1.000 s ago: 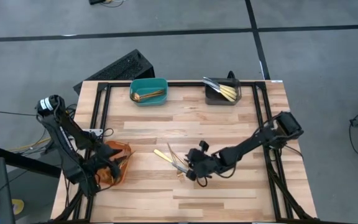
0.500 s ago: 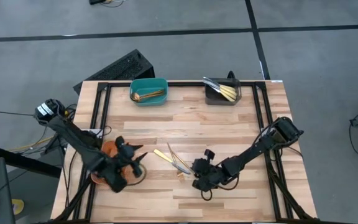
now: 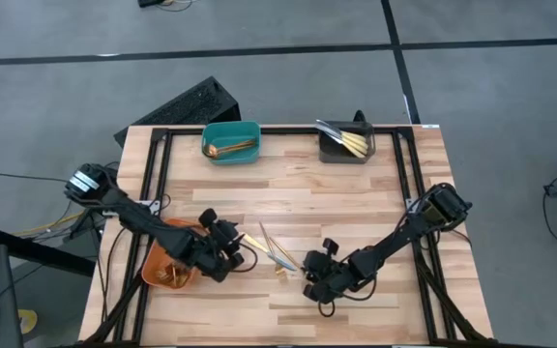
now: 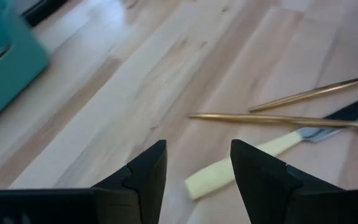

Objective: Sort silverware by color (type)
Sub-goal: Put the gold fork into the orange bin

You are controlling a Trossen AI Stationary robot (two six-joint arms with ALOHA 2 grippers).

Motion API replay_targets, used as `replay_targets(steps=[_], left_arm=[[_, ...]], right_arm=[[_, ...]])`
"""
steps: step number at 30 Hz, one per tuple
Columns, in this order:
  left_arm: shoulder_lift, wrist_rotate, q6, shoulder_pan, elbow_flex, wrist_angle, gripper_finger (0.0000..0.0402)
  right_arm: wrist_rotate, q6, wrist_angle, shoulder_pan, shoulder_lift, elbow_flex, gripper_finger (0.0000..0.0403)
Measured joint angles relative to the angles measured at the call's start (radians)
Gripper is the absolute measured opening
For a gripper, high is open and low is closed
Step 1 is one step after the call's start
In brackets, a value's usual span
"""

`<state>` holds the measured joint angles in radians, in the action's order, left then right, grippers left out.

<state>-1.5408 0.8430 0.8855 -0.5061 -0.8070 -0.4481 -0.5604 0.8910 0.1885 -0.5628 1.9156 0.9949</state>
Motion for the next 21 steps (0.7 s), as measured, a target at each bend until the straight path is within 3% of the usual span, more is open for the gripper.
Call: replay_targets(steps=[5,9,15,21], left_arm=[[0.001,-0.027,-0.13,0.02,0.0,0.088,0.0167],[0.002,-0.027,-0.165,0.028,0.0,0.11,0.0167],[0.002,-0.025,-0.135,0.03,0.0,0.109,0.0167],[0.002,0.004,-0.119,0.03,0.0,0.121,0.0167]], right_arm=[[0.003,-0.004,0.05,0.009,-0.01,-0.007,0.0064],[-0.042,-0.023,0.123,0.008,-0.039,-0.006,0.0052],[-0.087,-0.028,0.242,0.003,-0.117,-0.007,0.0078],[-0.159,-0.104,0.148,-0.016,-0.148,-0.007,0.0127]])
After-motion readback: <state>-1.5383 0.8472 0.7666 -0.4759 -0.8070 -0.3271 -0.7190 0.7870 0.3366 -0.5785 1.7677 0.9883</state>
